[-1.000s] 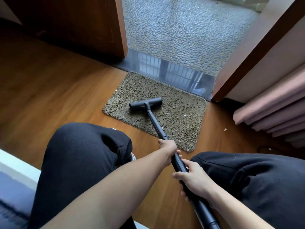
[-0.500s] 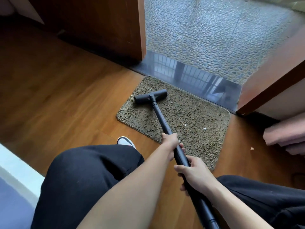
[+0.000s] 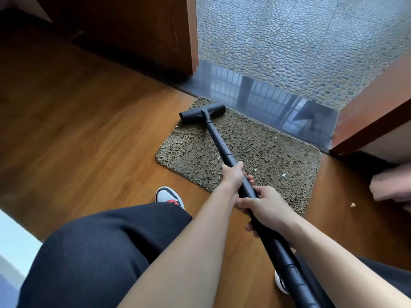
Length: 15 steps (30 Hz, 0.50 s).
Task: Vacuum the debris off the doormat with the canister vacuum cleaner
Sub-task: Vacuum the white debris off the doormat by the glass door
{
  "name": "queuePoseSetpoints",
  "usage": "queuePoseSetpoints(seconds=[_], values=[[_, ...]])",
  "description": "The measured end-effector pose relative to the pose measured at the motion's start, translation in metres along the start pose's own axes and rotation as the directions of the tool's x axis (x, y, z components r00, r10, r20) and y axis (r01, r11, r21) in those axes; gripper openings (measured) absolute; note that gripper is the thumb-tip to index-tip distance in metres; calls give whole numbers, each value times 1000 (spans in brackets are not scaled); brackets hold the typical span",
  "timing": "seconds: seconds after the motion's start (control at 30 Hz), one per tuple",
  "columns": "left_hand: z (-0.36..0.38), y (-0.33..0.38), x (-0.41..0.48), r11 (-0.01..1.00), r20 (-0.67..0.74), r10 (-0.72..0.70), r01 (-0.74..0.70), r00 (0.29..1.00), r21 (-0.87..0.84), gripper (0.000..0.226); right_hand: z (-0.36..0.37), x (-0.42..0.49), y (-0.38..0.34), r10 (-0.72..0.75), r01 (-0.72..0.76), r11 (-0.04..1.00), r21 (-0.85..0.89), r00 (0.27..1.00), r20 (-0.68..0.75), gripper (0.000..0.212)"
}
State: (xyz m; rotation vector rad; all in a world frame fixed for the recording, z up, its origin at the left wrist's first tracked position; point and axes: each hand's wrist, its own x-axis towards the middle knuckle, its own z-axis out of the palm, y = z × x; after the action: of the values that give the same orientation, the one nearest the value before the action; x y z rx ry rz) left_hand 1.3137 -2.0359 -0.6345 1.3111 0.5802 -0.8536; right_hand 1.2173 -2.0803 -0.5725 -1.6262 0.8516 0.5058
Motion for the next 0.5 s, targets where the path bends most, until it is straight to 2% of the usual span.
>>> queuePoseSetpoints(seconds=[0.27, 0.4, 0.5], values=[[1, -20, -23, 989, 68, -145, 146, 987, -11, 18, -7, -39, 19, 29, -29, 999, 41, 1000, -5, 8], [-1, -38, -34, 988, 35, -155, 155, 987, 20, 22, -9, -73, 42, 44, -46, 995, 90, 999, 26, 8], [0, -61, -45, 986, -6, -162, 162, 987, 47, 20, -6, -95, 65, 45, -45, 997, 62, 999, 6, 12]])
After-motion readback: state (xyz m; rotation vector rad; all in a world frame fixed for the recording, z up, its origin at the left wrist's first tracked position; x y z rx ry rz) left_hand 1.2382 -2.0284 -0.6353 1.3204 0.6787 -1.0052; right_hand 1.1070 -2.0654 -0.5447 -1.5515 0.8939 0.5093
